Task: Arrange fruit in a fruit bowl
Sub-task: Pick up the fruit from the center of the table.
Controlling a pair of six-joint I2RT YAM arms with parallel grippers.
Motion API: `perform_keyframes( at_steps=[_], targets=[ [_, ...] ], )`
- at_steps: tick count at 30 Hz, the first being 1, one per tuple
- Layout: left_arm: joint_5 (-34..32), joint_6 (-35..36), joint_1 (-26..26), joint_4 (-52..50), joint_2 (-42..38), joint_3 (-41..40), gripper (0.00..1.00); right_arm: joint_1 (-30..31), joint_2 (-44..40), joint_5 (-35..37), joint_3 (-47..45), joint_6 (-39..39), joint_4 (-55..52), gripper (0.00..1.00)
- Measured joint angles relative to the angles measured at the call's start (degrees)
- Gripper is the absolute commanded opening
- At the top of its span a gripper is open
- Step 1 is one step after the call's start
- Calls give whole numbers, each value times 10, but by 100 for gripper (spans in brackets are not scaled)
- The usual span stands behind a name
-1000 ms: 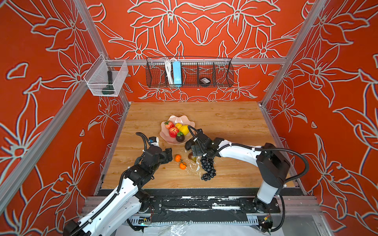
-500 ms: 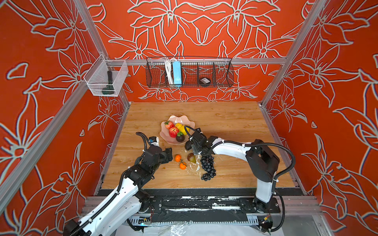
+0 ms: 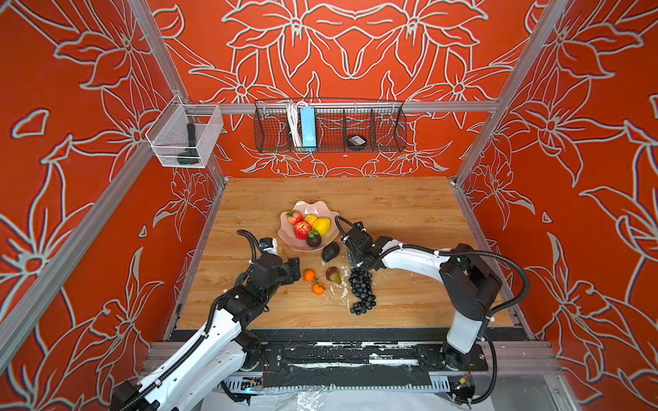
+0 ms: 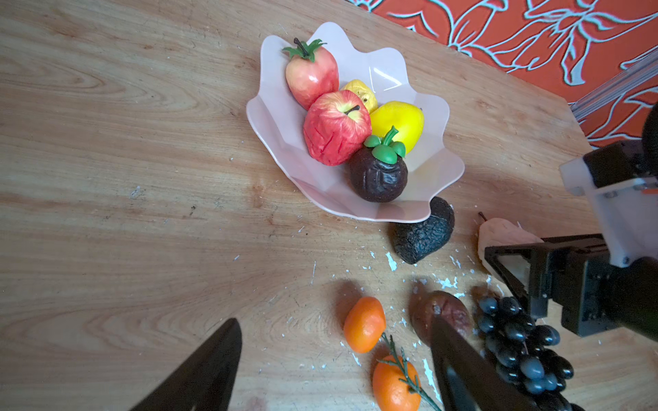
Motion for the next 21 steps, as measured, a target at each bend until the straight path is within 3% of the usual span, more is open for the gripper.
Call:
perform_keyframes(
  at_steps=[12, 21],
  targets=[
    [0, 0, 0, 0, -1, 0, 84, -15, 17, -24, 0, 0, 9, 79],
    [0, 0, 0, 2, 2, 0, 83, -15, -8, -25, -39, -6, 49, 69]
  ],
)
